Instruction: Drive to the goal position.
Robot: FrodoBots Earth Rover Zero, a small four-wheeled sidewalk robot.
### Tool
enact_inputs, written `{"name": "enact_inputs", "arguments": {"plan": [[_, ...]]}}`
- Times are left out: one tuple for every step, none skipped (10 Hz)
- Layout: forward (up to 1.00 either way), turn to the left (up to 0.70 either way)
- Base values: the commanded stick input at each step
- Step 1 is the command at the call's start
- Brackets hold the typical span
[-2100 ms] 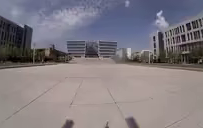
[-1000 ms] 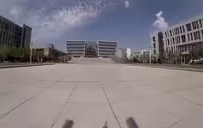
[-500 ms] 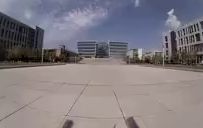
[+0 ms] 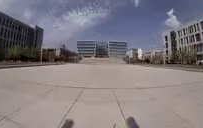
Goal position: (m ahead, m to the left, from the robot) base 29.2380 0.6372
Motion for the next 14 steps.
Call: {"name": "enact_inputs", "arguments": {"plan": [[0.7,0.02],[0.7,0.02],[0.7,0.02],[0.7,0.02],[0.7,0.02],[0.7,0.02],[0.7,0.02],[0.7,0.02],[0.7,0.02],[0.7,0.03],[0.7,0.02],[0.7,0.03],[0.7,0.02],[0.7,0.03]]}}
